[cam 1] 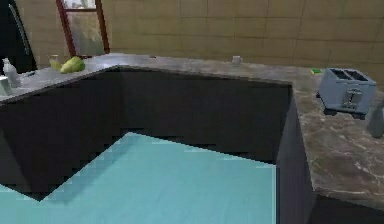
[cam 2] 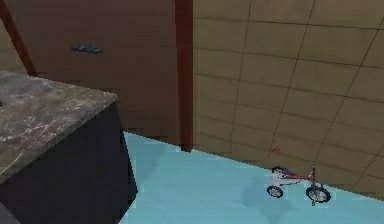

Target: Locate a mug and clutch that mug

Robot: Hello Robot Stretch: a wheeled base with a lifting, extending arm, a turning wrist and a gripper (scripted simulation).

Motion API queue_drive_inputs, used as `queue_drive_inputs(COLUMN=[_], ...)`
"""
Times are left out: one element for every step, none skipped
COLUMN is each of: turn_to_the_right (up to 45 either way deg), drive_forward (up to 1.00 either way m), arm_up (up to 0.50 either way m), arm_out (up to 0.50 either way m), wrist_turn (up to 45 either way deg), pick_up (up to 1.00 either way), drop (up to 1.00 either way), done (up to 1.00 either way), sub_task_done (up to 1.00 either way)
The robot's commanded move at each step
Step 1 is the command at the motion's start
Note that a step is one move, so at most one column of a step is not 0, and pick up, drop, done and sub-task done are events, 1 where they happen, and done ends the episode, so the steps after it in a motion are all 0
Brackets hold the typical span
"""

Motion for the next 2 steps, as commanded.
queue_drive_inputs(turn_to_the_right=[3.0,0.0], drive_forward=[0.00,0.50], arm_up=[0.00,0.00], arm_out=[0.00,0.00], wrist_turn=[0.0,0.0], pick_up=[0.00,0.00], drop=[0.00,0.00], done=[0.00,0.00], sub_task_done=[0.00,0.00])
